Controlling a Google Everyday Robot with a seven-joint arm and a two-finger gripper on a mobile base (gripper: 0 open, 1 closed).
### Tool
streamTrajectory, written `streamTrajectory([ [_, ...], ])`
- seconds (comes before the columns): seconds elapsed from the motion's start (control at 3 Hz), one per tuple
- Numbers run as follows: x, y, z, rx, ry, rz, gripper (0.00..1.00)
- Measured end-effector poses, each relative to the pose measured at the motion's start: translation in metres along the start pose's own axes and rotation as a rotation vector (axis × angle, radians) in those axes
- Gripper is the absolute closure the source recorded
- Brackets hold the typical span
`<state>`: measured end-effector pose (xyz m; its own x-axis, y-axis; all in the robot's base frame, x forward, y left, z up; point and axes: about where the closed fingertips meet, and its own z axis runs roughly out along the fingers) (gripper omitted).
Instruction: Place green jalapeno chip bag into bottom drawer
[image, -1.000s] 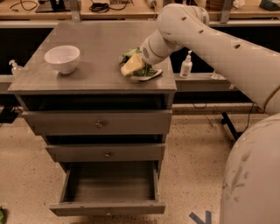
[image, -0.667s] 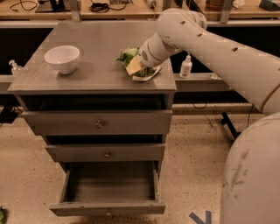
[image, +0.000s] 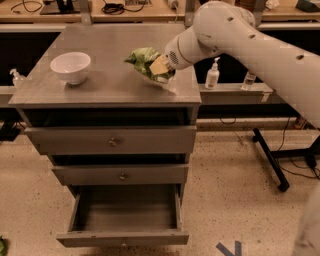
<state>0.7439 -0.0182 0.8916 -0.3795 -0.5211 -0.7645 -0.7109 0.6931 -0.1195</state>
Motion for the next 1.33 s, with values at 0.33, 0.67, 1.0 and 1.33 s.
streamTrajectory([
  [0.33,-0.032,0.026,-0.052,-0.057,-0.125,-0.146,1.00],
  [0.67,-0.006,0.068,-0.056,-0.192,-0.109,-0.185,1.00],
  [1.0,0.050,0.105,-0.061,-0.320,-0.053,-0.093,1.00],
  [1.33,0.119,0.133,-0.071,-0.348,0.028,0.041,1.00],
])
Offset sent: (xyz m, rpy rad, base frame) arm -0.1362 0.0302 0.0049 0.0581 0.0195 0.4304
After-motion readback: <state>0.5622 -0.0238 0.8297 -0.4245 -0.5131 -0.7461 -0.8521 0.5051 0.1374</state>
